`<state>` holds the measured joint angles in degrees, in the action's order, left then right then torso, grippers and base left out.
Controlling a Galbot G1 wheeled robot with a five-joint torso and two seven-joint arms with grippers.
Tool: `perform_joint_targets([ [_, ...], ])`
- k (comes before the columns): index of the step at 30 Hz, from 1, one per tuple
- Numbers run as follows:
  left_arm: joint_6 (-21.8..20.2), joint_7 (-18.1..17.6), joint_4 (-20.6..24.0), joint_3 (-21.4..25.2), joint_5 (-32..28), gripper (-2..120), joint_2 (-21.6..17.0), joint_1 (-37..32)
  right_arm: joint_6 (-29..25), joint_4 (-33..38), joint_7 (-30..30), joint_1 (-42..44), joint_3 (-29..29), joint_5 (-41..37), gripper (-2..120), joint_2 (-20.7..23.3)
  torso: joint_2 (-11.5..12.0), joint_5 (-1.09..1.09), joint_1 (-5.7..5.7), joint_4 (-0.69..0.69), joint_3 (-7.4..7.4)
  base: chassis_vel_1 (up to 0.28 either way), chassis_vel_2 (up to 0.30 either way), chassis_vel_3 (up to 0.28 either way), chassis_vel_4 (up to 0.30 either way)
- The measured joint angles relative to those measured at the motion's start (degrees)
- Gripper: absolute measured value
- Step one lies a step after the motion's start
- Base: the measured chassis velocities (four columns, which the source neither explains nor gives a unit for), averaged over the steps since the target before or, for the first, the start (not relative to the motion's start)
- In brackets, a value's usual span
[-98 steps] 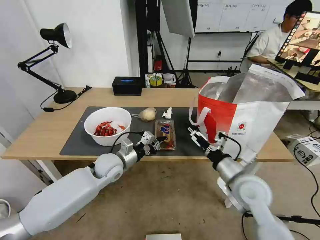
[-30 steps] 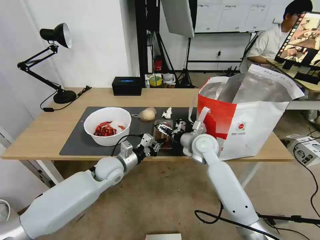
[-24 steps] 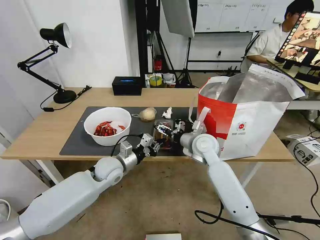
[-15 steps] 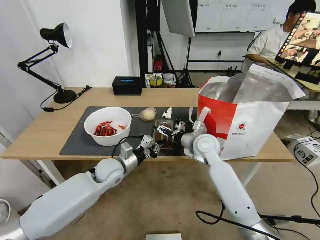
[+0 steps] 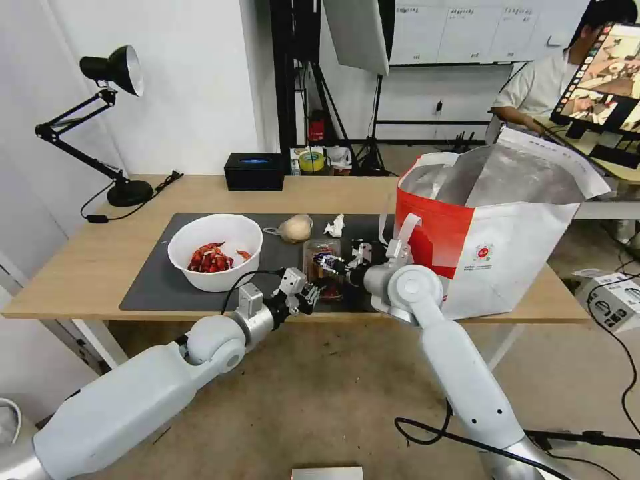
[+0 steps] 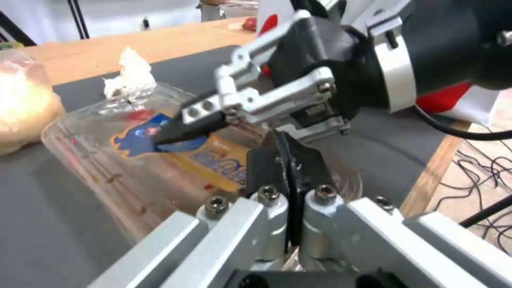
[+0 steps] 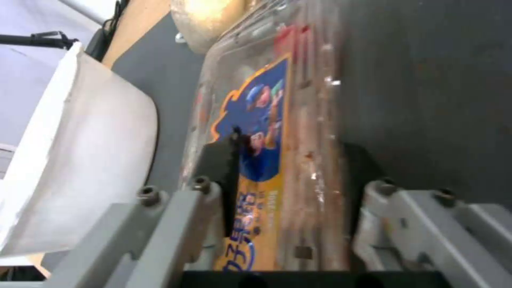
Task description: Pick up the trash from the table and place it into the takeout bag.
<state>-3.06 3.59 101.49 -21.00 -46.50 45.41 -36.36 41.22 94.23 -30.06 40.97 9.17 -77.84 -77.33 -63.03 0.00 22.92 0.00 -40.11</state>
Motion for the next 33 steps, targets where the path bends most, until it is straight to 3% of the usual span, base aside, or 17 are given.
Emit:
perform_joint_targets([
  [11,0.79,0.55,1.16,2.57,-0.02,0,-1.80,-2.35,-0.02,-0.19,0.02,0.20,0.16,0.07,0,-0.15,0.00,0.00,0.00,0.00,0.00,0.000,0.000,0.000,0.000],
  [22,1.21,0.78,3.43,7.86,0.17,0,-3.36,-7.79,-0.14,-0.51,0.15,0.13,0.37,0.10,0,-0.61,0.00,0.00,0.00,0.00,0.01,0.000,0.000,0.000,0.000],
  [24,1.44,1.16,6.58,13.36,0.36,7,-4.67,-13.94,-0.28,0.47,0.60,0.05,0.86,-0.11,0,-0.42,0.00,0.00,0.00,-0.02,0.00,0.000,0.000,0.000,0.000],
  [26,1.45,1.27,7.05,14.28,0.40,11,-4.78,-14.93,-0.30,0.68,0.69,0.05,0.89,-0.16,0,-0.35,0.00,0.00,0.00,-0.01,0.01,0.000,0.000,0.000,0.000],
  [28,1.97,2.60,11.54,24.79,1.49,22,-5.54,-26.50,-0.70,4.06,1.93,0.05,0.90,-1.19,0,1.06,0.01,0.00,0.00,-0.03,0.01,0.000,0.000,0.000,0.000],
  [33,4.11,2.79,13.47,30.08,3.13,35,-4.62,-35.36,-1.35,9.89,2.96,0.86,1.45,-2.58,0,3.31,0.01,-0.01,0.00,0.00,0.01,0.000,0.000,0.000,0.000],
])
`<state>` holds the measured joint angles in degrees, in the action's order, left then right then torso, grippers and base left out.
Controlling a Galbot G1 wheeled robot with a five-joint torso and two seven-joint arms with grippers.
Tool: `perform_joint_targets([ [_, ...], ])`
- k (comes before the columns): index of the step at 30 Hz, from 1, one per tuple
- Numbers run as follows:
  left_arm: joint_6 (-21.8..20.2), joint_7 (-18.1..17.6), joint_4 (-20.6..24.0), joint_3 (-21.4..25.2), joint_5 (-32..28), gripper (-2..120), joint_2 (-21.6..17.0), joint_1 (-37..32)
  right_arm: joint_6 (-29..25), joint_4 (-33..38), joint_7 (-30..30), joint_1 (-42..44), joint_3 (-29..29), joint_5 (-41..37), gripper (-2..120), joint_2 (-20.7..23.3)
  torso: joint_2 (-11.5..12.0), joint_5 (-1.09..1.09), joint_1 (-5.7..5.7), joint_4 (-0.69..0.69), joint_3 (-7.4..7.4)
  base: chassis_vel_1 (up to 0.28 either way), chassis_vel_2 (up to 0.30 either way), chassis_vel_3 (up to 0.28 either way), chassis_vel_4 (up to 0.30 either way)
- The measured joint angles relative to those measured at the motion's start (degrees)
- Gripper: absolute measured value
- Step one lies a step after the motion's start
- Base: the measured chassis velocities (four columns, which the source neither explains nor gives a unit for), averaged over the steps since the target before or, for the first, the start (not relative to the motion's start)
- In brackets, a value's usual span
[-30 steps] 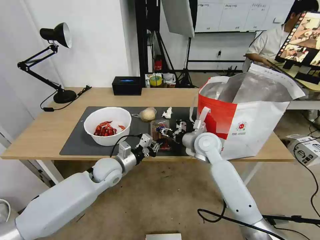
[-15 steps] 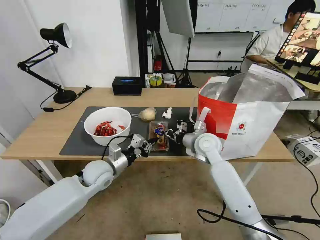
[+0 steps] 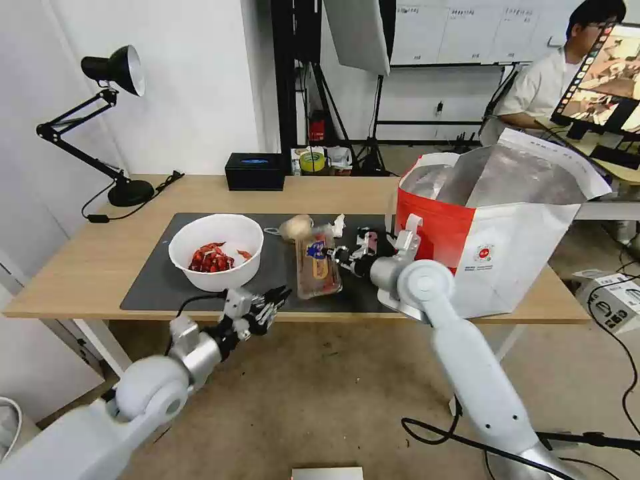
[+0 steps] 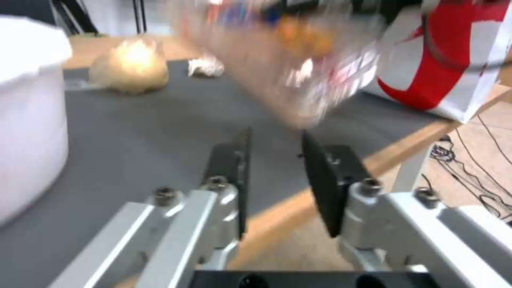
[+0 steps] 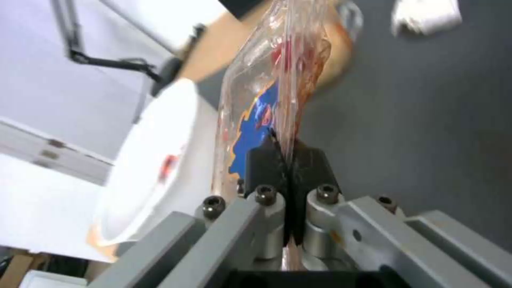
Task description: Pick up the trash from the table and place it into the takeout bag.
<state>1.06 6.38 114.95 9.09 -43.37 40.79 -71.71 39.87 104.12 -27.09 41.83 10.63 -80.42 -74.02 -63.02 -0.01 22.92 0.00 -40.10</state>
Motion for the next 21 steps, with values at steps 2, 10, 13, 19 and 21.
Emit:
perform_joint_targets([
  [2,0.45,0.01,0.61,1.82,0.88,46,0.98,-3.20,-0.14,3.23,0.31,0.27,0.42,-0.74,0,0.98,0.00,0.00,0.00,0.00,0.00,0.000,0.000,0.000,0.000],
  [10,1.23,-0.04,2.49,7.68,3.42,76,3.82,-10.94,-3.62,11.26,4.43,-0.52,1.10,1.02,0,4.42,0.00,0.01,0.00,0.00,0.00,0.000,0.000,0.000,0.000],
  [13,1.32,-0.07,3.40,10.39,3.72,86,4.67,-13.72,-5.80,13.76,4.54,-1.88,2.14,1.05,0,5.66,0.00,0.01,0.00,0.00,0.00,0.000,0.000,0.000,0.000],
  [19,2.20,-0.02,4.23,14.31,4.53,99,6.24,-17.47,-13.01,16.73,4.31,-5.58,5.89,0.93,0,9.77,0.00,0.01,0.00,0.00,0.00,0.000,0.000,0.000,0.000],
  [21,2.31,0.02,4.36,14.78,4.61,100,6.59,-17.90,-14.67,16.66,3.81,-6.49,6.83,1.35,0,11.04,0.00,0.01,-0.01,0.00,0.00,0.000,0.000,0.000,0.000],
])
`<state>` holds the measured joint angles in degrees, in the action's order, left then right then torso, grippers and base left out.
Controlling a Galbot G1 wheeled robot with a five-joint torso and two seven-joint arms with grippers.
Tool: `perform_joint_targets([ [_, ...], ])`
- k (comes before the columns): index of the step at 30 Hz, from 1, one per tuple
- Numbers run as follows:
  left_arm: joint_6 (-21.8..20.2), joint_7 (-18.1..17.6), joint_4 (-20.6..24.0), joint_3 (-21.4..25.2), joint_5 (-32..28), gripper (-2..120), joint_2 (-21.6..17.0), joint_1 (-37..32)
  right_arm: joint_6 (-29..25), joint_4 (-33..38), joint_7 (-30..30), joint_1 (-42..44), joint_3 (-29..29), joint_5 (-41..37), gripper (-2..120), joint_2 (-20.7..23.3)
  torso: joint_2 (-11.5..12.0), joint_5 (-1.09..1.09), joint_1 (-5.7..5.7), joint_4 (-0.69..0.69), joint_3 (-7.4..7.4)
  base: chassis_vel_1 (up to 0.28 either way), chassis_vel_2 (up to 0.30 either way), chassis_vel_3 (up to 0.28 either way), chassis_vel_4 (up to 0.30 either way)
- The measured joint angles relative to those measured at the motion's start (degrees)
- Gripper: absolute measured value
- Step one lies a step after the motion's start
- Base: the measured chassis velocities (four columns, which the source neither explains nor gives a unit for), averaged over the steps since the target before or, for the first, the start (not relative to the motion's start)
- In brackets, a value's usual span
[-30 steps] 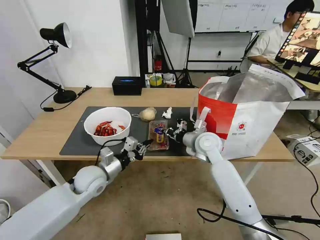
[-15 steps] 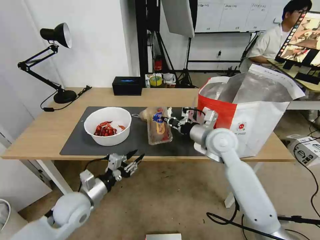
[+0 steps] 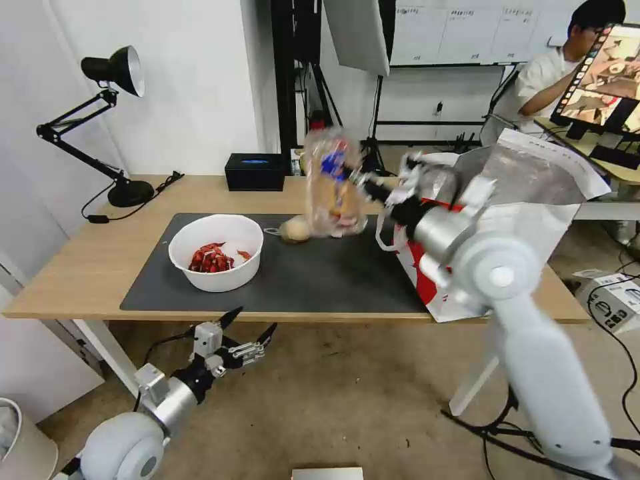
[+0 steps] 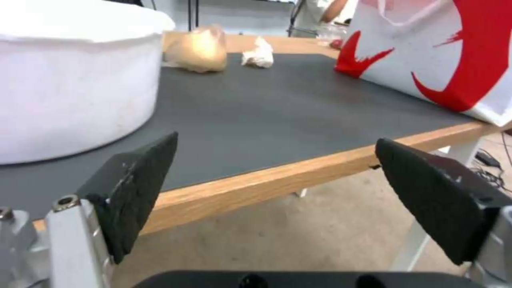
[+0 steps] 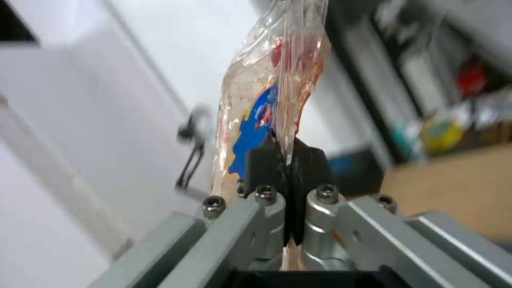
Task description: Pick up the trash from the table and place it into the takeout bag.
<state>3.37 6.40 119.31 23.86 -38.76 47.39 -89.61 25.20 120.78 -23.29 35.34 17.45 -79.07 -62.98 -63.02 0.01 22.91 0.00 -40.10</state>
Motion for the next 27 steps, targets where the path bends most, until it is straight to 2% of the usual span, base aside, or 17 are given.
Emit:
perform_joint_targets([
  [2,0.03,0.02,0.12,0.27,0.07,100,0.24,-0.23,-0.96,-0.28,-0.34,-0.58,0.60,0.48,0,0.90,0.00,0.01,0.00,0.00,0.00,0.000,0.000,0.000,0.000],
  [4,0.11,0.04,0.41,0.75,0.23,100,1.16,-0.90,-3.03,-1.79,-1.34,-1.97,2.60,3.59,0,4.48,0.00,0.01,0.01,-0.01,-0.01,0.000,0.000,0.000,0.000],
  [5,0.16,0.09,0.41,0.78,0.36,100,1.53,-1.19,-3.38,-2.38,-1.69,-2.29,3.56,5.70,0,6.46,0.00,0.01,0.01,0.00,-0.01,0.000,0.000,0.000,0.000],
  [7,0.21,0.11,0.42,0.78,0.42,100,1.66,-1.27,-3.41,-2.62,-1.91,-2.32,4.05,6.78,0,7.41,0.00,0.00,0.01,0.00,-0.01,0.000,0.000,0.000,0.000],
  [8,0.32,0.16,0.41,0.77,0.62,100,1.95,-1.36,-3.25,-3.08,-2.35,-2.09,5.19,9.14,0,9.68,0.00,0.02,0.01,0.00,-0.01,0.000,0.000,0.000,0.000],
  [9,0.32,0.16,0.41,0.77,0.62,100,1.95,-1.36,-3.25,-3.08,-2.35,-2.09,5.19,9.14,0,9.68,0.00,0.02,0.01,0.00,-0.01,0.000,0.000,0.000,0.000],
  [11,0.39,0.25,0.38,0.26,0.96,100,2.61,-1.38,-1.68,-3.54,-3.15,-0.02,7.02,14.13,0,14.39,0.00,0.00,0.01,0.01,-0.01,0.000,0.000,0.000,0.000],
  [12,0.39,0.25,0.38,0.26,0.96,100,2.61,-1.38,-1.68,-3.54,-3.15,-0.02,7.02,14.13,0,14.39,0.00,0.00,0.01,0.01,-0.01,0.000,0.000,0.000,0.000],
  [15,0.40,0.23,-0.05,-0.92,1.28,100,2.54,-0.71,-1.06,-3.16,-2.80,5.13,7.79,19.56,0,18.18,0.00,0.01,0.01,0.02,-0.01,0.000,0.000,0.000,0.000],
  [27,0.41,0.19,-0.91,-3.57,1.72,100,2.54,0.64,-1.08,-3.24,-3.34,13.09,8.01,20.56,0,19.13,0.00,0.00,0.01,0.01,-0.01,0.000,0.000,0.000,0.000],
])
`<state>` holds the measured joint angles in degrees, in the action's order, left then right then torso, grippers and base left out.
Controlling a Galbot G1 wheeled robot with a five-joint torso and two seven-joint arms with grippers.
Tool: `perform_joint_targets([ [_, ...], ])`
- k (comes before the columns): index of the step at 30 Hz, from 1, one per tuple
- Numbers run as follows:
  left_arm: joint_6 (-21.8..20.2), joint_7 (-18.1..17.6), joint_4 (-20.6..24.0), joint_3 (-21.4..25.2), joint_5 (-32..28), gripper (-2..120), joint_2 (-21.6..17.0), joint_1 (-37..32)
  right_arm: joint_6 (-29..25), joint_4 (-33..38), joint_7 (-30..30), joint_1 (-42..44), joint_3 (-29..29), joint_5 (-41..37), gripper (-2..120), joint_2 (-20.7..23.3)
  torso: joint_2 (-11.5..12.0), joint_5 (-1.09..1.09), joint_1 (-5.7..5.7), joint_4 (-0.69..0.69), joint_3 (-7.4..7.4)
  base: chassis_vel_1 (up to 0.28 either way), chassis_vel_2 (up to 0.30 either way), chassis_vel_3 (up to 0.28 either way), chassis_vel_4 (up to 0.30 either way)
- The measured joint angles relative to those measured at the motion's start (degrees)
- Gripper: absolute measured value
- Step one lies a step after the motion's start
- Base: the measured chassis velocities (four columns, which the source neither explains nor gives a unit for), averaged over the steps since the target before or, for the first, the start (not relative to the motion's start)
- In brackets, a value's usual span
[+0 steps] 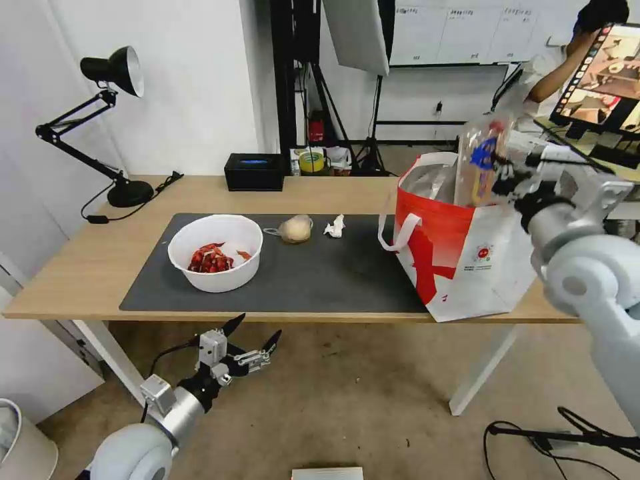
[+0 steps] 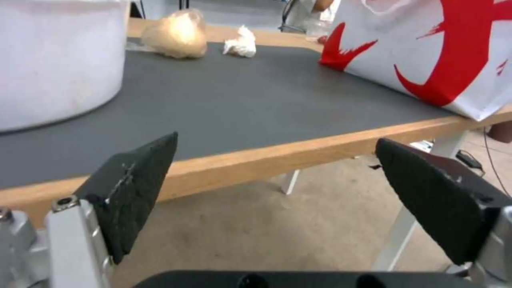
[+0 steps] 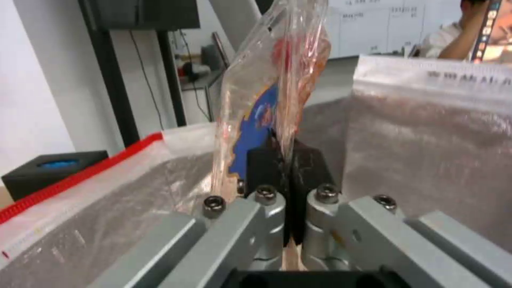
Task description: Pick up the trash from the table and place it into the takeout bag.
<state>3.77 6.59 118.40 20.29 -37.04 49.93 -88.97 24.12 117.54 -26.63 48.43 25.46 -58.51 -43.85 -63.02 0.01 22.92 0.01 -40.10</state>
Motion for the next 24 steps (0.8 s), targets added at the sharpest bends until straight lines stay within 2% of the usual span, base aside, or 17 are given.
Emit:
perform_joint_targets([
  [6,0.00,-0.01,-0.61,-0.64,0.76,100,0.15,-0.26,0.14,-0.08,-1.55,0.52,0.08,-1.83,0,-0.26,0.00,-0.01,0.00,-0.01,0.00,0.000,0.000,0.000,0.000],
  [10,0.00,-0.05,-0.61,-0.78,0.84,100,0.07,-0.23,2.16,0.66,-4.27,0.85,0.52,-4.18,2,-0.32,0.00,-0.01,0.00,-0.01,0.00,0.000,0.000,0.000,0.000],
  [12,0.01,-0.25,-0.60,-0.82,0.73,100,-0.16,-0.09,3.64,0.83,-5.30,0.90,0.77,-4.51,13,-0.22,0.00,-0.02,0.00,-0.01,0.00,0.000,0.000,0.000,0.000],
  [13,0.01,-0.25,-0.60,-0.82,0.73,100,-0.16,-0.09,3.64,0.83,-5.30,0.90,0.77,-4.51,13,-0.22,0.00,-0.02,0.00,-0.01,0.00,0.000,0.000,0.000,0.000],
  [16,-0.06,-0.51,-0.54,-0.85,0.57,100,-0.42,0.01,4.42,0.61,-5.44,0.41,0.84,-5.52,26,-0.05,0.00,-0.01,0.00,0.00,0.00,0.000,0.000,0.000,0.000],
  [18,-0.08,-0.53,-0.49,-0.85,0.57,100,-0.48,0.01,4.54,0.43,-5.45,0.09,0.80,-5.80,30,-0.04,0.00,-0.01,0.00,-0.01,0.00,0.000,0.000,0.000,0.000],
  [19,-0.11,-0.60,-0.40,-0.85,0.56,100,-0.53,-0.01,4.61,0.14,-5.44,-0.34,0.60,-6.01,37,-0.04,0.00,-0.01,0.00,-0.01,0.00,0.000,0.000,0.000,0.000],
  [20,-0.11,-0.60,-0.40,-0.85,0.56,100,-0.53,-0.01,4.61,0.14,-5.44,-0.34,0.60,-6.01,37,-0.04,0.00,-0.01,0.00,-0.01,0.00,0.000,0.000,0.000,0.000],
  [21,-0.13,-0.78,-0.35,-0.85,0.54,100,-0.53,-0.04,4.62,-0.09,-5.35,-0.77,0.41,-6.22,43,-0.05,0.00,-0.01,0.00,-0.01,0.00,0.000,0.000,0.000,0.000],
  [24,-0.14,-1.16,-0.15,-0.60,0.50,100,-0.57,-0.22,4.49,-0.18,-4.36,-1.33,0.21,-6.69,51,-0.06,0.00,-0.01,0.00,-0.01,0.00,0.000,0.000,0.000,0.000],
])
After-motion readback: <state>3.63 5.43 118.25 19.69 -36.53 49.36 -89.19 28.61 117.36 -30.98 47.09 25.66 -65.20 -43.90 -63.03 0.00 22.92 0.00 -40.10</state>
